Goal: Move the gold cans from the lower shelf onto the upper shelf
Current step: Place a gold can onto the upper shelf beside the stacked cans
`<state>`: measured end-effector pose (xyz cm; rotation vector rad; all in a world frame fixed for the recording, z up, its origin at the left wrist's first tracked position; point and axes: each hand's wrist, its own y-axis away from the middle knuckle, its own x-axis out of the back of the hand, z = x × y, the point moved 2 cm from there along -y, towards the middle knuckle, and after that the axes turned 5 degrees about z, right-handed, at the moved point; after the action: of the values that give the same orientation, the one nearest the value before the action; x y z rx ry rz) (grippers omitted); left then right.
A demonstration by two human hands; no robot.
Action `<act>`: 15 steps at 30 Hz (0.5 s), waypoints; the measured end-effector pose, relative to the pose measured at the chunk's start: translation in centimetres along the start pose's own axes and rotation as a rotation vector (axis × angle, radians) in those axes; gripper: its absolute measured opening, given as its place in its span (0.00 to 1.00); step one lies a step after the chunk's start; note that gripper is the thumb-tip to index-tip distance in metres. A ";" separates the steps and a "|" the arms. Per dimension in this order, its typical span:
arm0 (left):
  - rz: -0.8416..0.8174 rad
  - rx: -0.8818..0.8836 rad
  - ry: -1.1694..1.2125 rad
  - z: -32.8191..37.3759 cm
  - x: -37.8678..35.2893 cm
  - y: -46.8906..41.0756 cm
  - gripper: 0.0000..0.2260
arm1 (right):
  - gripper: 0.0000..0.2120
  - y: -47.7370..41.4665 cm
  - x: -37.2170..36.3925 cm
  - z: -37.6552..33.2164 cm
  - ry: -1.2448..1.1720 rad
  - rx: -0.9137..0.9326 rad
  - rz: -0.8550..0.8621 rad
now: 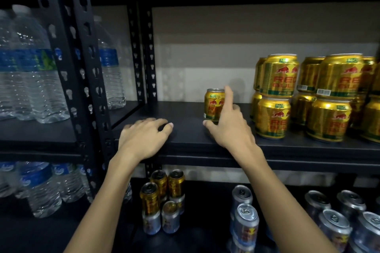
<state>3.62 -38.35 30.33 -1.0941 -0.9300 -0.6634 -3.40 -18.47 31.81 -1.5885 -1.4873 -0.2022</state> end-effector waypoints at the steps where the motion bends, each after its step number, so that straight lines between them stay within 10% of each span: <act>1: 0.131 -0.030 0.007 -0.1 -0.3 0.8 0.22 | 0.47 1.2 0.1 0.0 0.024 0.036 0.062; 6: 0.635 -0.206 0.350 -1.8 -3.5 5.9 0.17 | 0.38 6.8 -1.5 1.0 0.022 0.199 0.324; 15: 0.734 -0.103 0.171 -7.9 -13.8 11.6 0.32 | 0.27 15.0 -10.0 3.4 -0.289 0.434 0.301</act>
<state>9.13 -41.77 11.74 -1.3377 -0.3003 -0.1885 5.37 -20.87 15.83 -1.4956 -1.3630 0.5096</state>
